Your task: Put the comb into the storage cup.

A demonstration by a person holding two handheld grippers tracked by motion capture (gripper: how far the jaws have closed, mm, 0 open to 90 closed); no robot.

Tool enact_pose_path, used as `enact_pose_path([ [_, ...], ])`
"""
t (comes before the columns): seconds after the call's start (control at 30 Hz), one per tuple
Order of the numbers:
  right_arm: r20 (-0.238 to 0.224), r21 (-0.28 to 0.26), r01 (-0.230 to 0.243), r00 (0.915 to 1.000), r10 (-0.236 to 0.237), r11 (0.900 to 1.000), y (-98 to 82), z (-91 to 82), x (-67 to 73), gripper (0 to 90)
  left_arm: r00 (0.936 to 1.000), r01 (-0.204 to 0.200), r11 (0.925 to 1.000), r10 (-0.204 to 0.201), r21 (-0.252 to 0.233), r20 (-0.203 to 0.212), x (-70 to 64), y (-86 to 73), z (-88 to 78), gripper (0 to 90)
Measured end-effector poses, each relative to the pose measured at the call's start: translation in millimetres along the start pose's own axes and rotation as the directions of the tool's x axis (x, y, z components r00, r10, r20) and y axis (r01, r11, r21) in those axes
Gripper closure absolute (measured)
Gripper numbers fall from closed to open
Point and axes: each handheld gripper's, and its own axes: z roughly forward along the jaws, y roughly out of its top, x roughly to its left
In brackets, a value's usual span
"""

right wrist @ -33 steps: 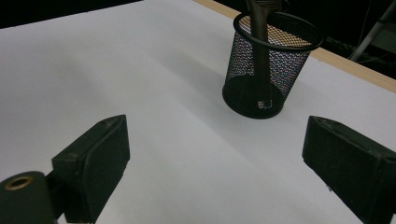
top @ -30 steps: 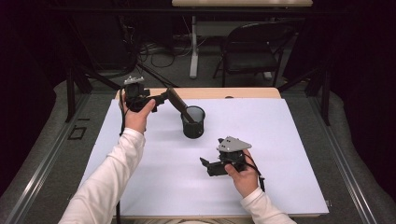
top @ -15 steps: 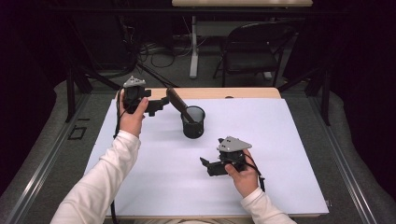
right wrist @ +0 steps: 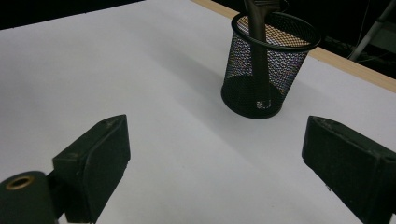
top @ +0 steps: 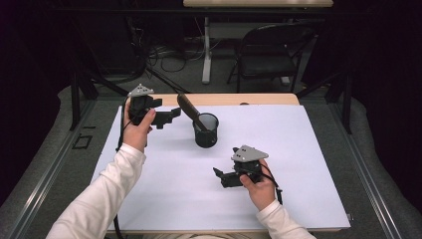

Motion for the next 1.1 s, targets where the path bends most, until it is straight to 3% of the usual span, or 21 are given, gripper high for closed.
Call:
enact_pose_path([
  [0.57, 0.003, -0.002, -0.003, 1.0000, 0.003, 1.000, 0.2, -1.2, -0.6, 8.4, 0.9971, -0.042, 0.9990, 0.043, -0.016, 0.063, -20.7, -7.5, -11.7, 15.8],
  [1.1, 0.019, -0.025, -0.006, 0.9998, 0.006, 1.000, 5.4, -8.8, -5.0, 8.4, 0.9916, -0.073, 0.9970, 0.076, -0.026, 0.105, -31.6, -17.1, -30.0, 15.8],
])
